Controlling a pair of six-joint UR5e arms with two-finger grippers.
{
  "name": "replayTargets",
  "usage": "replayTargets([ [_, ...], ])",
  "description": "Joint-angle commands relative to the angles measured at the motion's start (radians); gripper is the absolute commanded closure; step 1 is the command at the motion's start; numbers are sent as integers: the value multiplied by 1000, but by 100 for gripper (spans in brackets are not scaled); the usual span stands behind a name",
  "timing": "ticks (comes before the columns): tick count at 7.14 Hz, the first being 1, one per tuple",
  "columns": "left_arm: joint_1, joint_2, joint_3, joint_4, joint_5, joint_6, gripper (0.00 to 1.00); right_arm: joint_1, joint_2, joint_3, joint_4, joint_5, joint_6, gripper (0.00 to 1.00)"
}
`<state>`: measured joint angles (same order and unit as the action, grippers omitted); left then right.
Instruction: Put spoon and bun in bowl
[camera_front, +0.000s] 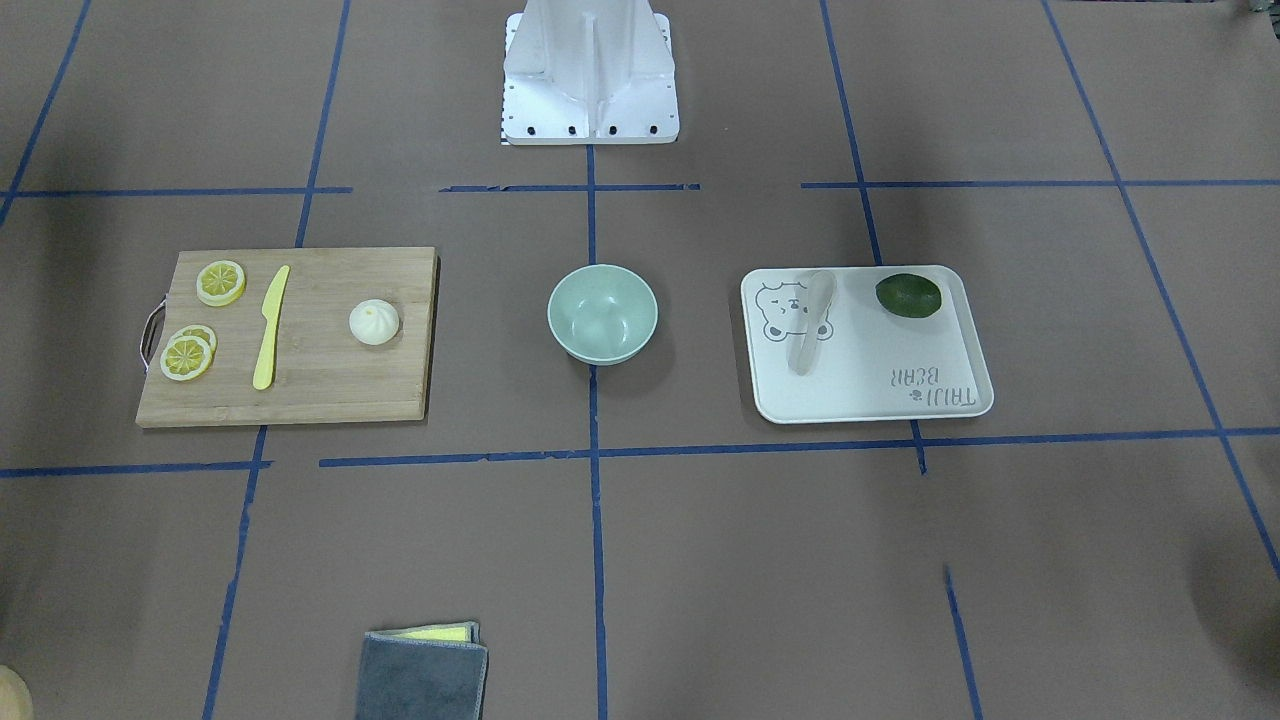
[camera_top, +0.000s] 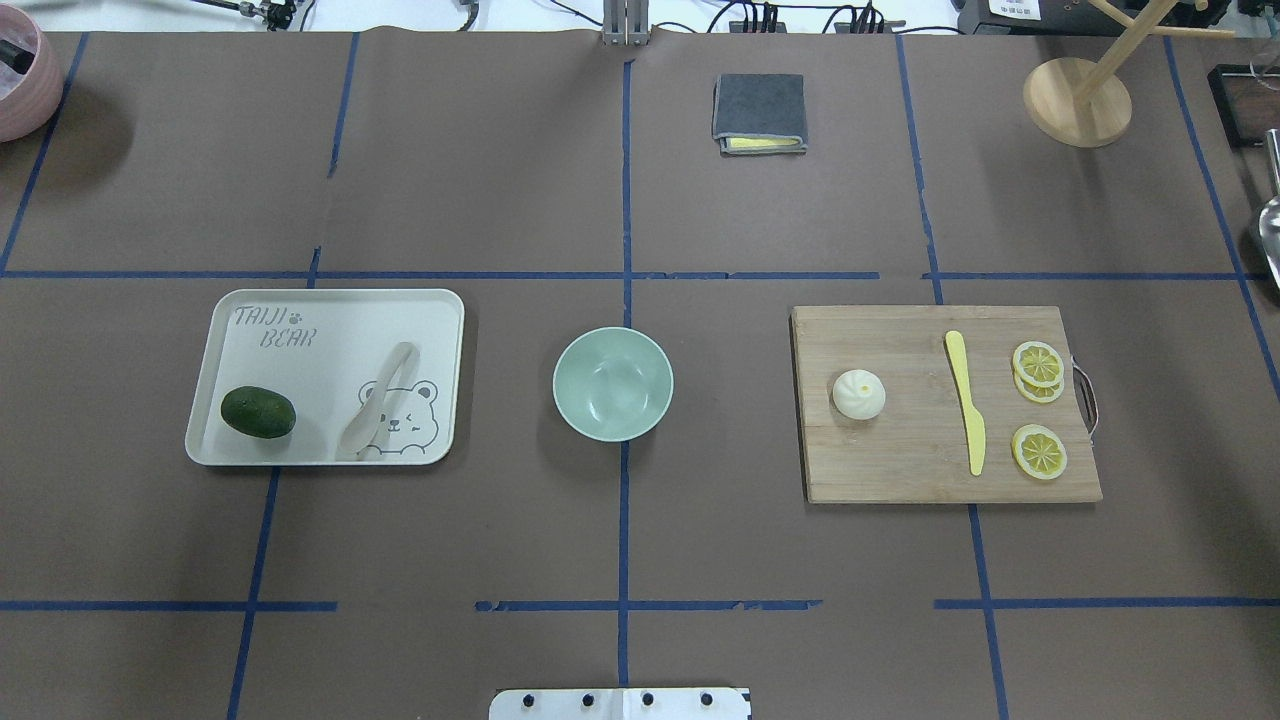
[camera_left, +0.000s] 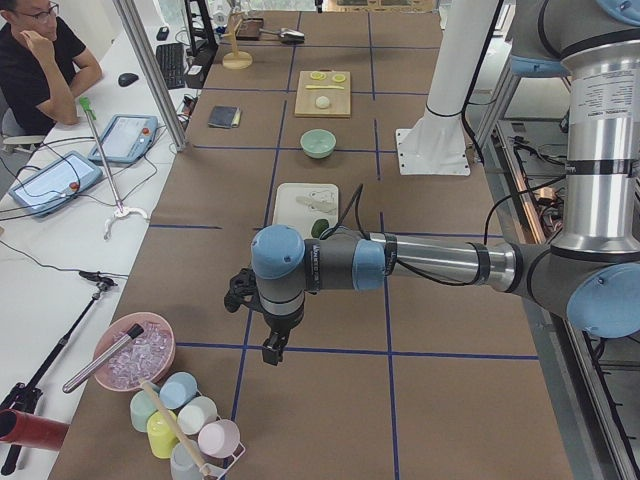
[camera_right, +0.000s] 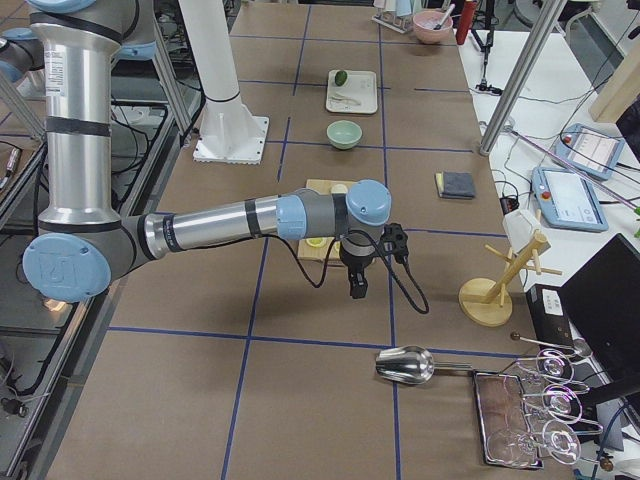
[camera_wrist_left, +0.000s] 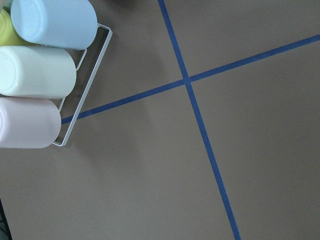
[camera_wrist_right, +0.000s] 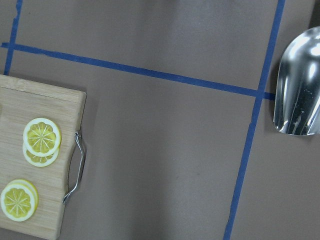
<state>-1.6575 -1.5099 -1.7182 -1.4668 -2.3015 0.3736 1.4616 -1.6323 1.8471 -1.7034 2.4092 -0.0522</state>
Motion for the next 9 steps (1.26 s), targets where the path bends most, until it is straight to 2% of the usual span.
replayTargets([
  [1, 5, 29, 12, -108, -7, 109, 0, 2, -8, -6, -1, -2, 0, 0],
  [4, 15, 28, 17, -110, -3, 113, 0, 0, -1, -3, 2, 1, -2, 0],
  [5, 12, 66, 2, -124, -36, 110, 0, 0, 2, -3, 2, 8, -2, 0],
  [6, 19, 73, 11, -185, -135, 96, 0, -1, 2, -5, 8, 52, -3, 0],
  [7, 28, 71, 5, -205, -172, -89, 0, -21, 2, -6, 63, 63, -3, 0],
  [8, 130, 74, -7, -322, -176, -220, 0, -36, 0, -8, 123, 68, 5, 0],
  [9, 186, 74, -6, -419, -177, -354, 0, -49, 0, -8, 126, 77, 9, 0],
])
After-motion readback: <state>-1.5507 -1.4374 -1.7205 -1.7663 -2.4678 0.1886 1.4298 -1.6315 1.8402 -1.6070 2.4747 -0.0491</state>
